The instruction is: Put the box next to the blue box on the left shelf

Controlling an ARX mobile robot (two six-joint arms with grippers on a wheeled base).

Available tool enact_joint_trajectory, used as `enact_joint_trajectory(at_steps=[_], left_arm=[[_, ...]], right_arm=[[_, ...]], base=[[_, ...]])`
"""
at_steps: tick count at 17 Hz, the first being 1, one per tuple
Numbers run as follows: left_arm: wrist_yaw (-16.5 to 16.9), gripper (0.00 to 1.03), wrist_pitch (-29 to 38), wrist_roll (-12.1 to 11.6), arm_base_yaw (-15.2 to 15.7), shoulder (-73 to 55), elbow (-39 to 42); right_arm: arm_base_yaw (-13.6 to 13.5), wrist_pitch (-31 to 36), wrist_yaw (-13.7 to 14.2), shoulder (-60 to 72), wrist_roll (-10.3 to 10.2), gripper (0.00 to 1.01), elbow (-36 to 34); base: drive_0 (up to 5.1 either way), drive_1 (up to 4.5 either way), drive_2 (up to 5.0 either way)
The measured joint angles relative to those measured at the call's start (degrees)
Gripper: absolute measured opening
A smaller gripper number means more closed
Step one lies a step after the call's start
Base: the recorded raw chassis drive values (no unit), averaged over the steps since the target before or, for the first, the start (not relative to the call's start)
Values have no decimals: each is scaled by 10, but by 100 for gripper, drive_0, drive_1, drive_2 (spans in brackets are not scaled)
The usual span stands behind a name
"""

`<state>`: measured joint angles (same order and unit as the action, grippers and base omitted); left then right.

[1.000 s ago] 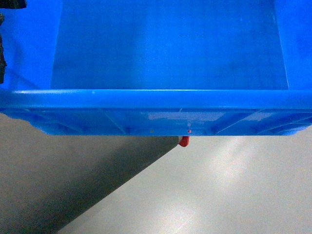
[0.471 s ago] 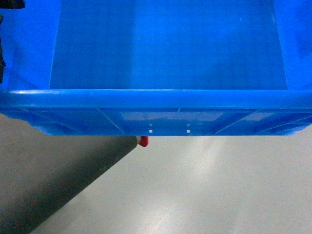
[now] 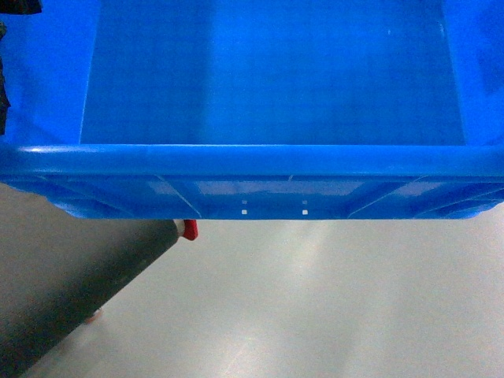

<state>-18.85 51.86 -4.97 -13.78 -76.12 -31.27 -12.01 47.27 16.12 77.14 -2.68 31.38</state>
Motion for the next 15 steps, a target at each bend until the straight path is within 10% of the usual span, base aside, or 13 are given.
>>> enact_joint_trajectory(at_steps=[15], left_arm=[[0,19,0,0,0,0,0]], right_arm=[[0,0,0,0,0,20,0]], base=[[-147,-147,-147]])
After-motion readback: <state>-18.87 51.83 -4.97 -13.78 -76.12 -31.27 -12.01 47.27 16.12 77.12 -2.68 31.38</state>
